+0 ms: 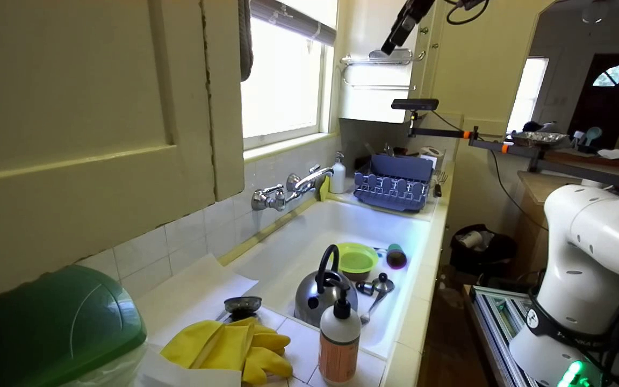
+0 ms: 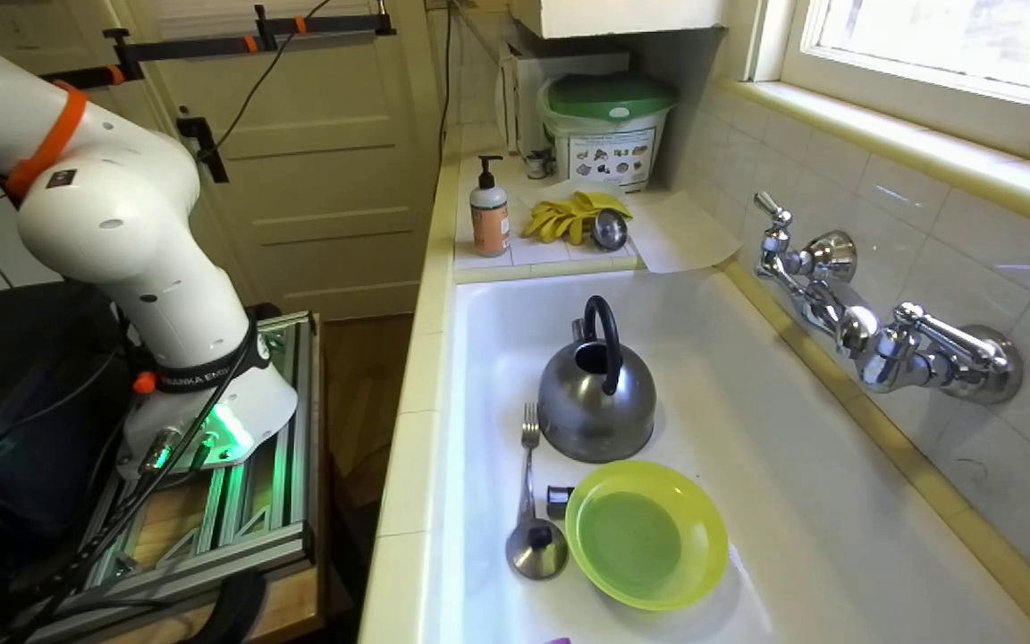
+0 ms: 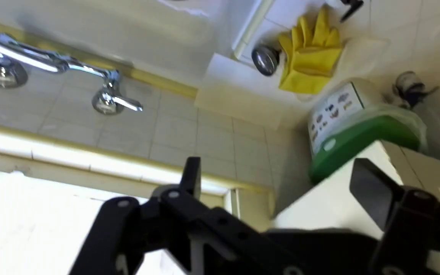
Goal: Put the grey oven mitt on the left side of the countertop.
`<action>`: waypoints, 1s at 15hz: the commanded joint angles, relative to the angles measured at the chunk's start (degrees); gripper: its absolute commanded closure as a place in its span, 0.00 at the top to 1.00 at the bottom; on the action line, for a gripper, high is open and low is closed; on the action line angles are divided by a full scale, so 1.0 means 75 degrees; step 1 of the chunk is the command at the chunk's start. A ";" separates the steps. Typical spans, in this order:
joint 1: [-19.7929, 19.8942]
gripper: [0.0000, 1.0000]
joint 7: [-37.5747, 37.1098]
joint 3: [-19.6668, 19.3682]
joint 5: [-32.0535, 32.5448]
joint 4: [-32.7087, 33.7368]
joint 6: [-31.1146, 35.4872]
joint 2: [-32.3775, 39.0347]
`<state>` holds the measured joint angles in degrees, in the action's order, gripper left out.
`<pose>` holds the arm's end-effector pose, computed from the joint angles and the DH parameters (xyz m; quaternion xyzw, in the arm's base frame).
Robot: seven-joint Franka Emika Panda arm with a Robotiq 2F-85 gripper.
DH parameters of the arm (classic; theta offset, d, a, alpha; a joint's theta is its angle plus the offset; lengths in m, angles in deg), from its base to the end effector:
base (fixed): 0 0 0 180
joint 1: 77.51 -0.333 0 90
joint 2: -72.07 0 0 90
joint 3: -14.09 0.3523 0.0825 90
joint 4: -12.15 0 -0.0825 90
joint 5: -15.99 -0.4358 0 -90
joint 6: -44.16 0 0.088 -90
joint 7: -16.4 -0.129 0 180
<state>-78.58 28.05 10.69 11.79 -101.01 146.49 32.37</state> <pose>0.3720 -0.0195 0.7894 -0.9636 -0.0818 -0.2533 0.0260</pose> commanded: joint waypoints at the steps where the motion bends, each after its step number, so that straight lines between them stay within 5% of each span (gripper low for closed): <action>1: -0.0140 1.00 -0.0026 -0.0043 -0.0084 0.0195 0.0029 0.0010; 15: -0.0139 1.00 -0.0407 0.0158 -0.0125 0.0701 -0.0282 0.0191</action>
<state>-79.83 27.78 10.34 10.31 -98.74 147.08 32.71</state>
